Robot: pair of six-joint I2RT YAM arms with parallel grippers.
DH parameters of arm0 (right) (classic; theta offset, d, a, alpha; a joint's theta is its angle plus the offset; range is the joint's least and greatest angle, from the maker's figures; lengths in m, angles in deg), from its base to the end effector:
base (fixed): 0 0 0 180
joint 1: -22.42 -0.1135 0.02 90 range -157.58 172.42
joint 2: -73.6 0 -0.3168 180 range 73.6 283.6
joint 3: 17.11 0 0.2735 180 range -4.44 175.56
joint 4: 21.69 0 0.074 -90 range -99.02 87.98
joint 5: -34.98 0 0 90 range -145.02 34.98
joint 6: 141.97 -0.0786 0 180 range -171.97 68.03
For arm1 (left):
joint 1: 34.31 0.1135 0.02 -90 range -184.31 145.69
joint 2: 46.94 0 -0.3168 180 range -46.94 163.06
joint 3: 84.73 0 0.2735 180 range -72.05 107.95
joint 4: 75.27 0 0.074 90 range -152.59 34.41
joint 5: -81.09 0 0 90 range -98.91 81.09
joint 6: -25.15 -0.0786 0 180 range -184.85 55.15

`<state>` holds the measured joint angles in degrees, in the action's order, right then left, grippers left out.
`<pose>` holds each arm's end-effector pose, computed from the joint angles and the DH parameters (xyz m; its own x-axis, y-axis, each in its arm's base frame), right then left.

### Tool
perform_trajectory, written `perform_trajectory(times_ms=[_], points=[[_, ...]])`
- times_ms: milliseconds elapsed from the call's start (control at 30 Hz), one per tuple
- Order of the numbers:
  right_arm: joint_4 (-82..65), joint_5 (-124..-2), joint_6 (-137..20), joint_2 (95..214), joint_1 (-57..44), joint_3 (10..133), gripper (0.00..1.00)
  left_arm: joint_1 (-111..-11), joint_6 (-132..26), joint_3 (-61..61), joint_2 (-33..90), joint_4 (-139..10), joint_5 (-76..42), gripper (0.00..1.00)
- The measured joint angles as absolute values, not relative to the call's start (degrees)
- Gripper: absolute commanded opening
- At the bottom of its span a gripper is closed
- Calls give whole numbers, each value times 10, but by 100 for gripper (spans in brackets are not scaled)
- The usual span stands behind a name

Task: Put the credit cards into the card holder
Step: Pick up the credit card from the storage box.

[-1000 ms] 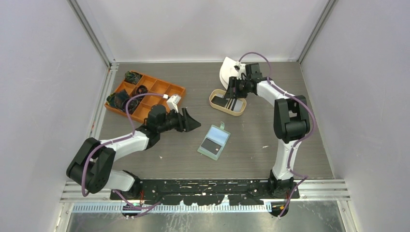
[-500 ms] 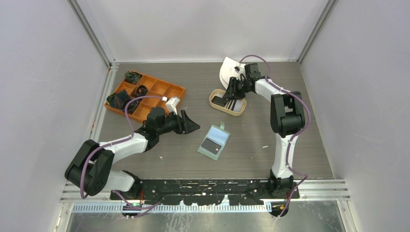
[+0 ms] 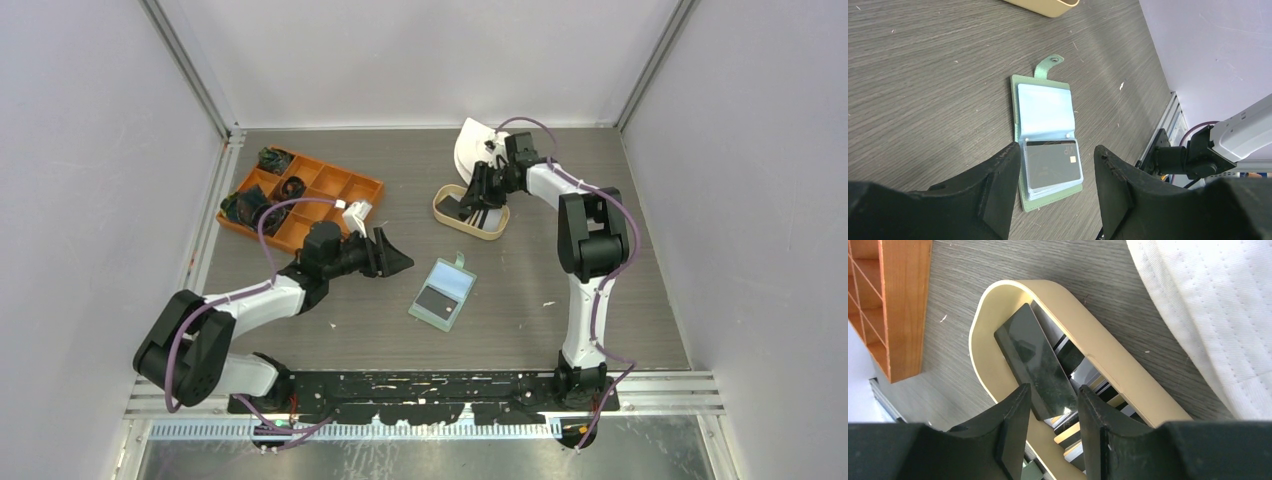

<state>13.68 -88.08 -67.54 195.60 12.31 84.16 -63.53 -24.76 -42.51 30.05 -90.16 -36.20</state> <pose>0.5061 0.1338 0.1693 -0.9070 0.0668 -0.4157 -0.2109 0.7825 0.5859 0.2518 -0.1821 0.2173 -0.7488 -0.2369 -0.6190 0.4287 0.5392 -0.7249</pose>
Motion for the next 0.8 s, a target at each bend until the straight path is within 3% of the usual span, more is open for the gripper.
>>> perform_trajectory(times_ms=[300, 800], points=[[169, -847, -643, 1956, 114, 866, 47, -635, -247, -425, 295, -901, -364, 56], [174, -876, -671, 1971, 105, 879, 37, -635, -247, -426, 276, -885, -365, 56]])
